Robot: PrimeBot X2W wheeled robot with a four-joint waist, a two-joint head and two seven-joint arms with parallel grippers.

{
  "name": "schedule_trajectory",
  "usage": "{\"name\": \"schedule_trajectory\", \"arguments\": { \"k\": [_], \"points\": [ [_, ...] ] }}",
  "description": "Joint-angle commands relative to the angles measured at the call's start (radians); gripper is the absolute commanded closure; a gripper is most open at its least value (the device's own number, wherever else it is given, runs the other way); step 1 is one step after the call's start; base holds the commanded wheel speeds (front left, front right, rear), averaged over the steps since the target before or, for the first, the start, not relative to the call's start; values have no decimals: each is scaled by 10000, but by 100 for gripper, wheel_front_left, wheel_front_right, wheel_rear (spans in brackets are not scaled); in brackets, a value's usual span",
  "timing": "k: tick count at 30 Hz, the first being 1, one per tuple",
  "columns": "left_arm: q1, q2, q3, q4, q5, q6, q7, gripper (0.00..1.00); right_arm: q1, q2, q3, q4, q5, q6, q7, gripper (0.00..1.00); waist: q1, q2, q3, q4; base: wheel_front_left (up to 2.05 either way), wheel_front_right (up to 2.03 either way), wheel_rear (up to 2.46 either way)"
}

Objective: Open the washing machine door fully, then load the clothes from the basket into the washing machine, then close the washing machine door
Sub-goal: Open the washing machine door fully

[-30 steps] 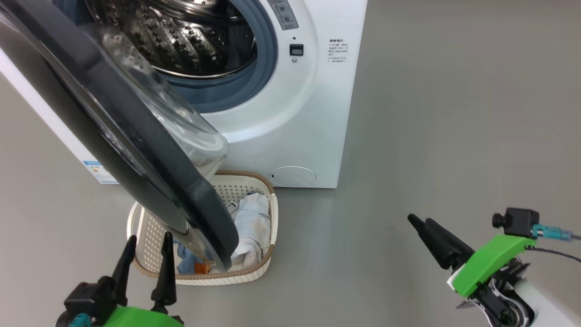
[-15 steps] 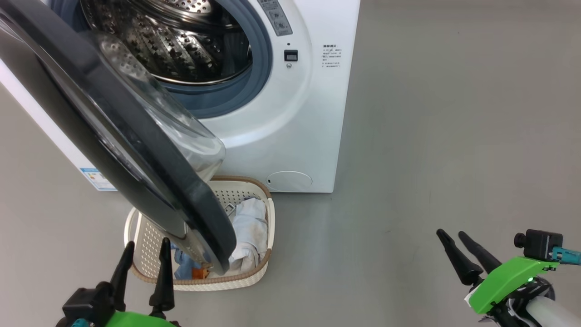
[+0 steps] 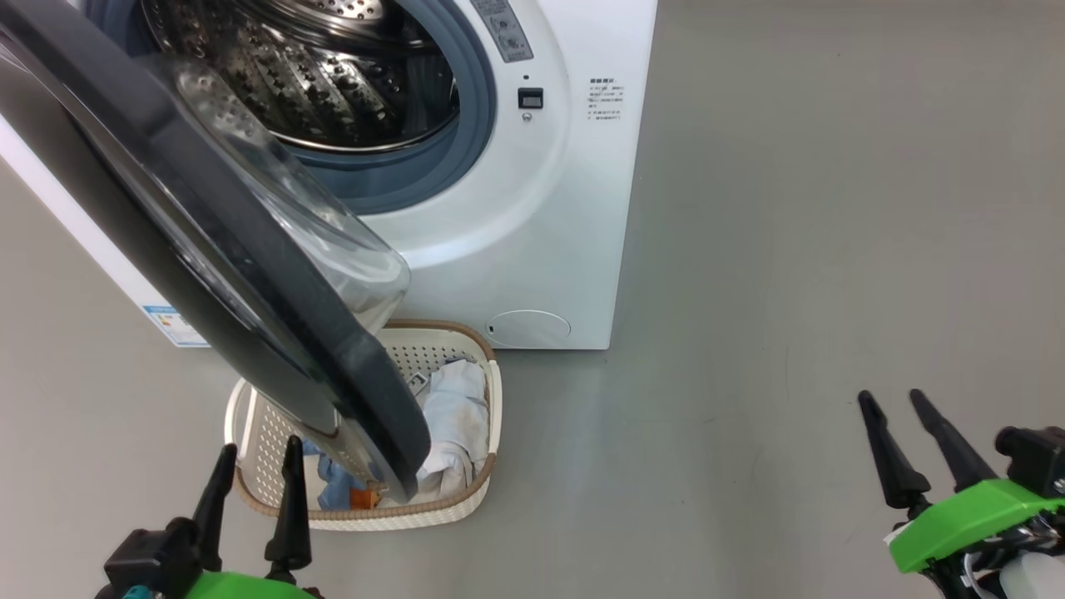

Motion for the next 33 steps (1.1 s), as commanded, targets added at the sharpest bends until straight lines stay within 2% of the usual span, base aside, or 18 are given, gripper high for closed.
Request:
{"name": "schedule_trajectory", "arguments": {
  "k": [1,5,10,15,24,25,26,33],
  "points": [
    [-145,162,348,-205,116,-26,-65,0,194,-56,-108,-343,-307,17,-130,0,0,0,1,7,0,0,0],
    [-168,162,362,-211,130,-26,-65,0,652,484,-1213,-1067,-1649,17,-130,0,0,0,5,20,0,0,0],
    [-150,162,372,-243,155,-26,-65,0,1111,1010,-2071,-1685,-2649,17,-131,0,0,0,-3,27,0,0,0],
    [-176,162,383,-201,157,-27,-65,0,1420,1225,-2077,-1657,-3162,17,-131,0,0,0,18,39,0,0,0],
    [-281,162,400,-91,180,-27,-65,0,1523,1341,-2090,-1403,-3310,17,-131,0,0,0,135,126,0,0,0],
    [-299,162,402,-70,171,-27,-65,62,1521,1339,-2097,-1399,-3304,17,-131,0,0,0,144,138,0,0,0],
    [-332,162,418,-54,146,-27,-65,100,1519,1334,-2097,-1395,-3295,17,-131,0,0,0,154,152,0,0,0],
    [-606,162,976,-1054,421,97,-65,100,1547,1319,-2085,-1397,-3258,17,-131,0,0,0,139,237,0,0,0]
  ]
}}
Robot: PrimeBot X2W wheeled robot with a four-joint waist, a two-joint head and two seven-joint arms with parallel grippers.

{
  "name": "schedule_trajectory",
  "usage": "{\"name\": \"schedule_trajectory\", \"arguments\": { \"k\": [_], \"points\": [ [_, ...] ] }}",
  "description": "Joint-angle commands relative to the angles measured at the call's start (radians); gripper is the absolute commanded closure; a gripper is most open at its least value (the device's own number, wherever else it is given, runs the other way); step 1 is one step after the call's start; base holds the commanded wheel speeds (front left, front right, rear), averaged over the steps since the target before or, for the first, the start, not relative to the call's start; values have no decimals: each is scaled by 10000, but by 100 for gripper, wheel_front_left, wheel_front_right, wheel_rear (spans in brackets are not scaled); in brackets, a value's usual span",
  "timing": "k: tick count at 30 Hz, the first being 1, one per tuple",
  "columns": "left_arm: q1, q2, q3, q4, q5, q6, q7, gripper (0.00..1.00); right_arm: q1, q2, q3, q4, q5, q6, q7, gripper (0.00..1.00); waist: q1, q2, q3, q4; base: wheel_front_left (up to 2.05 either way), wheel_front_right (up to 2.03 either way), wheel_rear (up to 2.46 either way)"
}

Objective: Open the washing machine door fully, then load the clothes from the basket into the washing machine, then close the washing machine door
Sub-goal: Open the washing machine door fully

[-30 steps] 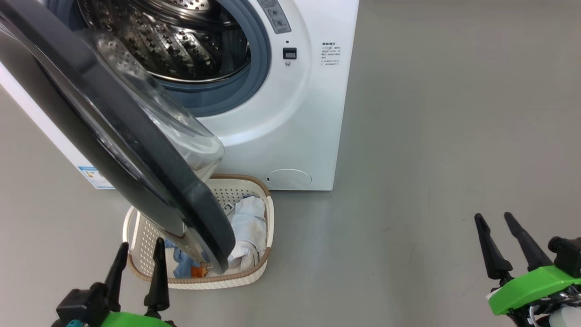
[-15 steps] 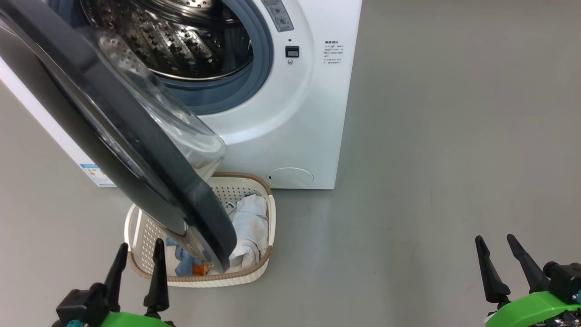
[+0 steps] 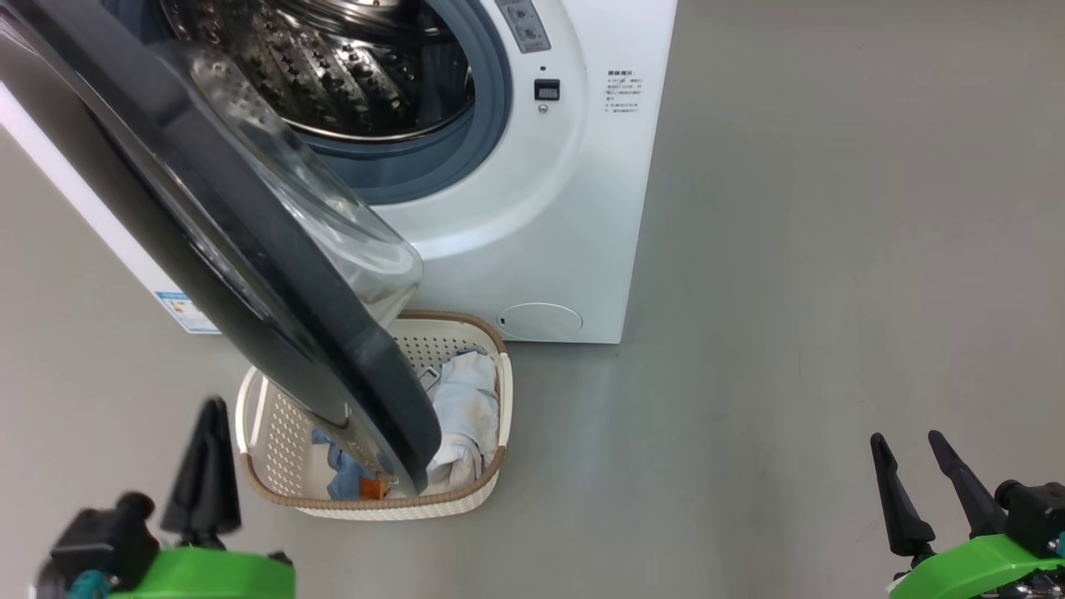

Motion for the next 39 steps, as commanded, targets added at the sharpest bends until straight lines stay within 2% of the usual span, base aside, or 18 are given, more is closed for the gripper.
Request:
{"name": "schedule_trajectory", "arguments": {
  "k": [1,4,6,8,12,16,21,26,31,39],
  "points": [
    [-417,164,382,-603,375,82,-65,100,61,-151,196,-202,-73,16,-122,0,0,0,-9,12,0,0,0],
    [-528,164,408,-1744,390,389,-65,100,73,-160,194,-187,-38,16,-122,0,0,0,-24,43,0,0,0],
    [-580,164,327,-2616,-23,636,-65,100,82,-175,220,-170,-23,16,-122,0,0,0,-31,54,0,0,0],
    [-573,164,149,-3488,243,781,-65,100,79,-192,241,-172,-18,16,-122,0,0,0,-25,59,0,0,0],
    [-528,164,-579,-4837,432,1047,-65,100,49,-202,314,-175,-15,16,-122,0,0,0,-6,47,0,0,0],
    [-427,164,-1641,-5330,660,1081,-65,100,27,-209,381,-176,-11,16,-122,0,0,0,-20,14,0,0,0],
    [-288,164,-3224,-4606,503,972,-65,100,44,-205,453,-156,-4,16,-122,0,0,0,-67,-40,0,0,0],
    [-371,164,-4446,-3102,-160,1016,-65,100,20,-206,522,-161,33,16,-122,0,0,0,-11,-80,0,0,0],
    [-766,164,-4653,-1635,-807,1206,-65,100,-58,-211,509,-179,52,16,-122,0,0,0,105,-61,0,0,0],
    [-1326,164,-4413,-352,-1354,1144,-65,100,-103,-232,494,-160,61,16,-122,0,0,0,184,-19,0,0,0]
  ]
}}
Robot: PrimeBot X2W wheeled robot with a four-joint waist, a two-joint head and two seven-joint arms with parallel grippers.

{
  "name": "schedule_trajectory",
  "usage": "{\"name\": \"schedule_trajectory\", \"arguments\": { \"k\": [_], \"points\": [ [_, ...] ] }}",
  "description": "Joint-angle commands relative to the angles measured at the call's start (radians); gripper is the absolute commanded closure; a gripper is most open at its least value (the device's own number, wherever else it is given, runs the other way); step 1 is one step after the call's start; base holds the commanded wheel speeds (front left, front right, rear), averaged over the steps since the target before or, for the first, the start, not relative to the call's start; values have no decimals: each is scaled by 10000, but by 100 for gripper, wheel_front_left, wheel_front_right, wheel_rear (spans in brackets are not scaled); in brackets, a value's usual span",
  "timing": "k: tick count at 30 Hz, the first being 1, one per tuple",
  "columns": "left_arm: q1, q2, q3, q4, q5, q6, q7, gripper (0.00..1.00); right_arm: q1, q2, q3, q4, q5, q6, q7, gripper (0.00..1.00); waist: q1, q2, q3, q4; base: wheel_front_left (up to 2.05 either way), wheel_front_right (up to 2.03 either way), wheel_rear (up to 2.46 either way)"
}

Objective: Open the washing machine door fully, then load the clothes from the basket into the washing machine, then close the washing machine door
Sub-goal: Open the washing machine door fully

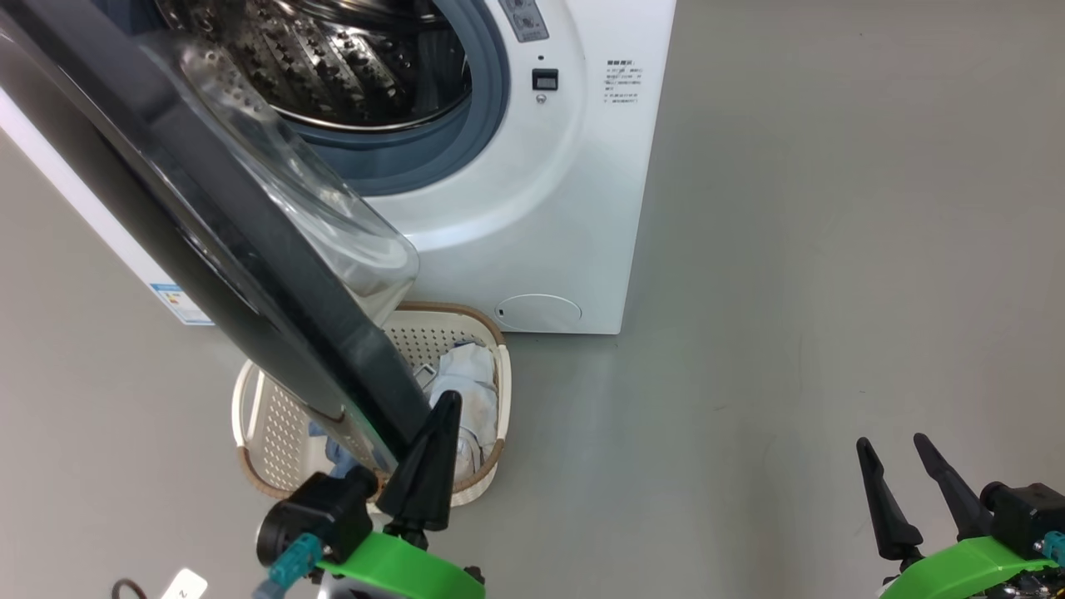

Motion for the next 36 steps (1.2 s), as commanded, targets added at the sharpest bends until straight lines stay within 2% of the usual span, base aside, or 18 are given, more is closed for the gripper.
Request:
{"name": "schedule_trajectory", "arguments": {
  "k": [1,13,36],
  "points": [
    [-378,31,364,-140,-79,-18,-63,100,-108,-208,196,-199,49,16,-122,0,0,0,11,5,0,0,0],
    [-738,31,726,520,-390,-24,-63,100,-240,-260,218,-286,38,16,-122,0,0,0,92,110,0,0,0],
    [167,31,1370,-33,-453,140,-63,100,-76,-324,269,-405,-5,16,-122,0,0,0,-161,971,0,0,0]
  ]
}}
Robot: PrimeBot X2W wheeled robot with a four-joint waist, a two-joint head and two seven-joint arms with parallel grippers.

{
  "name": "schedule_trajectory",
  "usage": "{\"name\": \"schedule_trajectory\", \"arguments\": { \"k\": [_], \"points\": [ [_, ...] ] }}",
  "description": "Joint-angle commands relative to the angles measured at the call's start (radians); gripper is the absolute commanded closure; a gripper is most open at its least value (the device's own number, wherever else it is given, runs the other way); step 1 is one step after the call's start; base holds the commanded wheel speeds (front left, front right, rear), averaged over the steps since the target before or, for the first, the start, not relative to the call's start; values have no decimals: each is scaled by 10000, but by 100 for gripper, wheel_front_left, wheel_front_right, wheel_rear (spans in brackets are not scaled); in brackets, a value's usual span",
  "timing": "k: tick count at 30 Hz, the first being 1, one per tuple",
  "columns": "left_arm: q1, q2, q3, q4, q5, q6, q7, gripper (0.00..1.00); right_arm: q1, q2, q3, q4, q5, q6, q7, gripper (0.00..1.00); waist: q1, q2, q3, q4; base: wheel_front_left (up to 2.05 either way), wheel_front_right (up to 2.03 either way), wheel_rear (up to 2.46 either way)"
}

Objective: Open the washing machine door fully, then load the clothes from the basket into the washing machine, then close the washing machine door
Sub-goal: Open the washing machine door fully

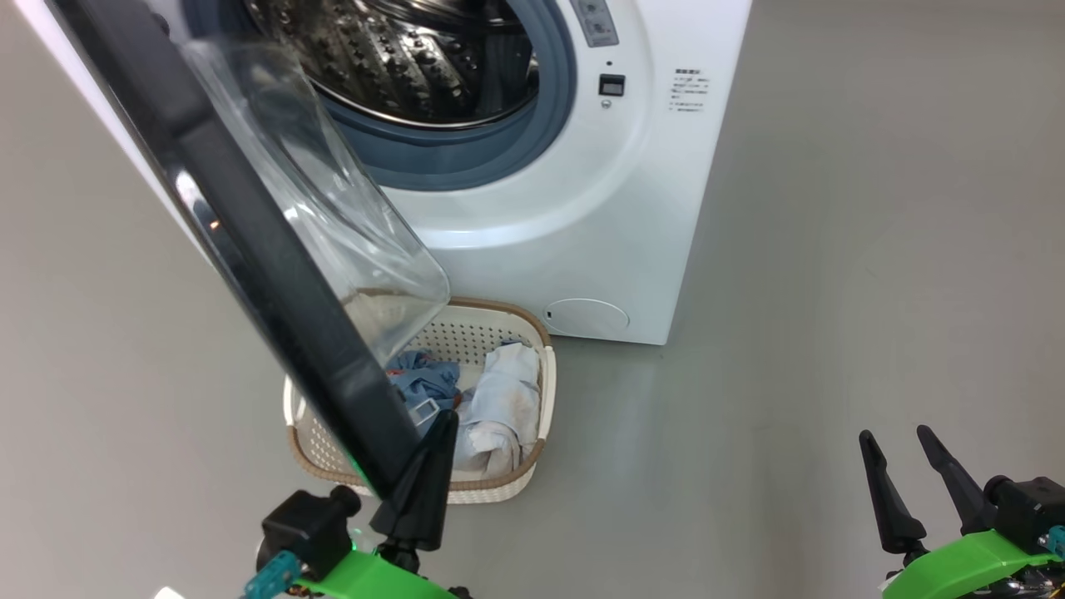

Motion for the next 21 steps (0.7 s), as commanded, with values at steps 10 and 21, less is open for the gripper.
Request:
{"name": "schedule_trajectory", "arguments": {
  "k": [10,21],
  "points": [
    [356,292,1112,-834,68,439,-69,100,38,-239,282,-270,20,16,-122,0,0,0,-36,434,0,0,0],
    [1004,292,1621,-1346,328,710,-69,100,122,-274,255,-325,44,16,-122,0,0,0,23,924,0,0,0]
  ]
}}
